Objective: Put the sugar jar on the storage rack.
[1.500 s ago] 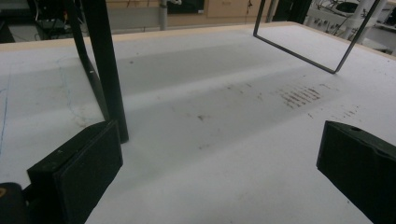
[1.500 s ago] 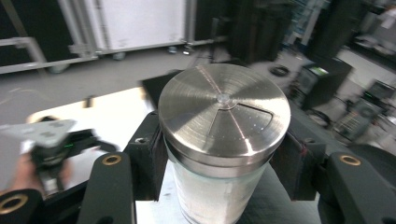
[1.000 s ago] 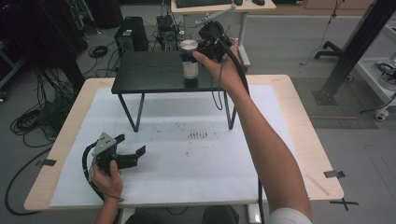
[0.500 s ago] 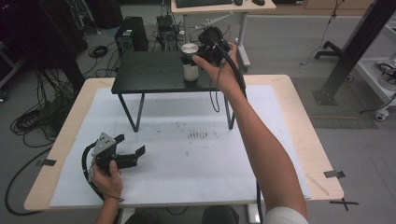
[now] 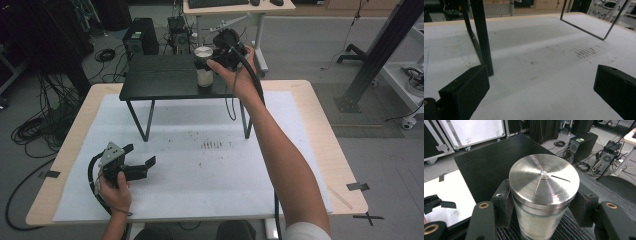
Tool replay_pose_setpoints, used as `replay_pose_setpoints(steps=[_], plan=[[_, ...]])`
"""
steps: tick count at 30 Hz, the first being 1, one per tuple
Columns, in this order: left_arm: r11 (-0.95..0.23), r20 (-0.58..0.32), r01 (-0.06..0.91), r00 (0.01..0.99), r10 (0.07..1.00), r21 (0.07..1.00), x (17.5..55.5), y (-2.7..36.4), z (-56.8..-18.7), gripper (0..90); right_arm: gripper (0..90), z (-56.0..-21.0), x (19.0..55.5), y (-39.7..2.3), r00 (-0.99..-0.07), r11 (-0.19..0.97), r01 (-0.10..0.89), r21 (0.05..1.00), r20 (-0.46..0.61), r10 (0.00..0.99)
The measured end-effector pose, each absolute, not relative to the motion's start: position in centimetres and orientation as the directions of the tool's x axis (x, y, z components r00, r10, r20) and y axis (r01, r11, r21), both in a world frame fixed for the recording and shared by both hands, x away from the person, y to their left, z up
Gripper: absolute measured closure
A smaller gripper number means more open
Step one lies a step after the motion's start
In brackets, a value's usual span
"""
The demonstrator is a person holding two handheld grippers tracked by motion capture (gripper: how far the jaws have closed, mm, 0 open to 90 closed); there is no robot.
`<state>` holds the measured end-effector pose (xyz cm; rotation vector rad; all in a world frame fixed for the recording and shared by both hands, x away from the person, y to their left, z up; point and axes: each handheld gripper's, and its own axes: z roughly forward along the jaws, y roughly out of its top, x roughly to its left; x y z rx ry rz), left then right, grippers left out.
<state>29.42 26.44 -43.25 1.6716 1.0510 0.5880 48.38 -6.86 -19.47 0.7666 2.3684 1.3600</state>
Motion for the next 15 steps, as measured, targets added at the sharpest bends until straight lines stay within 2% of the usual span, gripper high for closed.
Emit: replay_pose_setpoints(steps=[15], plan=[[-0.09, -0.108, 0.358, 0.498, 0.86, 0.929, 29.43, 26.44, -43.25, 0.6, 43.5, -19.45, 48.42, -6.87, -0.814, 0.411, 0.296, 0.862, 0.002, 0.581]])
